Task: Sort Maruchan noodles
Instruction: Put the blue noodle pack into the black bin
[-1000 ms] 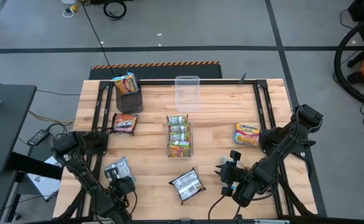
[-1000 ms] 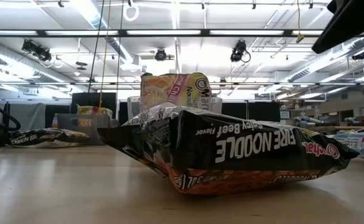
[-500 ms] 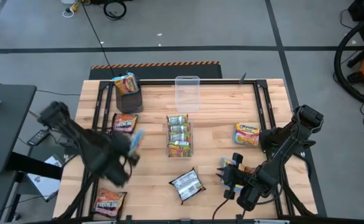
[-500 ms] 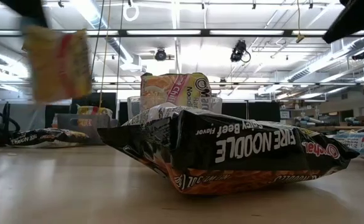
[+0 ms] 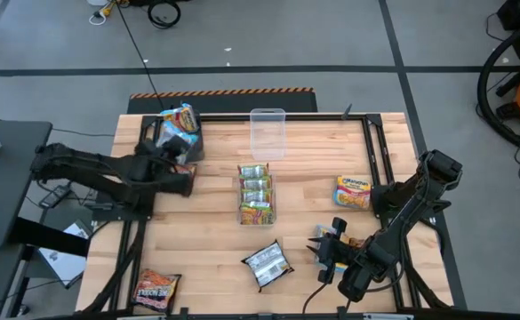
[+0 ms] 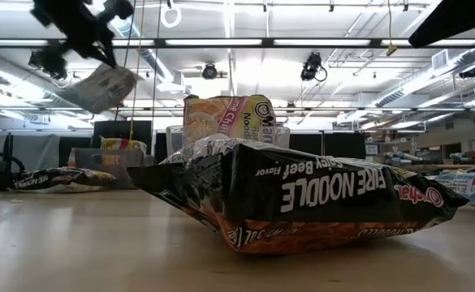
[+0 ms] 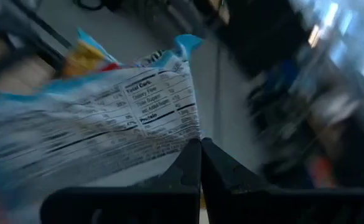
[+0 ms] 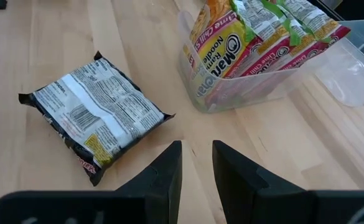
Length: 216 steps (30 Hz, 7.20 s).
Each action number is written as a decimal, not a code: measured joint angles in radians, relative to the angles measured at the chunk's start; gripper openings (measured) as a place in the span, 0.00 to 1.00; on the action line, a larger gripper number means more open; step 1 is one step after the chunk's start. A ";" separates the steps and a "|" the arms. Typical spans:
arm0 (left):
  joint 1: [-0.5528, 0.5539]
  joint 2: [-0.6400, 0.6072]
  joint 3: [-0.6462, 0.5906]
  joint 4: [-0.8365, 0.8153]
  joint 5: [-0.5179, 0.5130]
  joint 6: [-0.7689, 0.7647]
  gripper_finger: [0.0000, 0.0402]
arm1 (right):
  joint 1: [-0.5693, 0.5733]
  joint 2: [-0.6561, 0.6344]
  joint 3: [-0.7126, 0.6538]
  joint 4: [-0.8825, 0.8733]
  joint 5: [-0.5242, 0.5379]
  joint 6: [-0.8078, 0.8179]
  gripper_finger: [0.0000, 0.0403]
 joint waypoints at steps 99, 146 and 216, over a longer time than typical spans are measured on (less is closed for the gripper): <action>0.977 0.521 -0.105 0.603 0.958 1.367 0.01 | -0.134 -0.100 0.000 0.090 -0.246 -0.218 0.23; 0.759 0.138 -0.107 0.678 0.789 1.496 0.40 | -0.583 -0.309 -0.301 -0.409 -0.530 -0.202 0.45; -0.301 0.128 -0.321 1.472 0.523 2.312 0.51 | -0.318 -0.109 -0.224 -0.038 -0.166 -0.246 0.17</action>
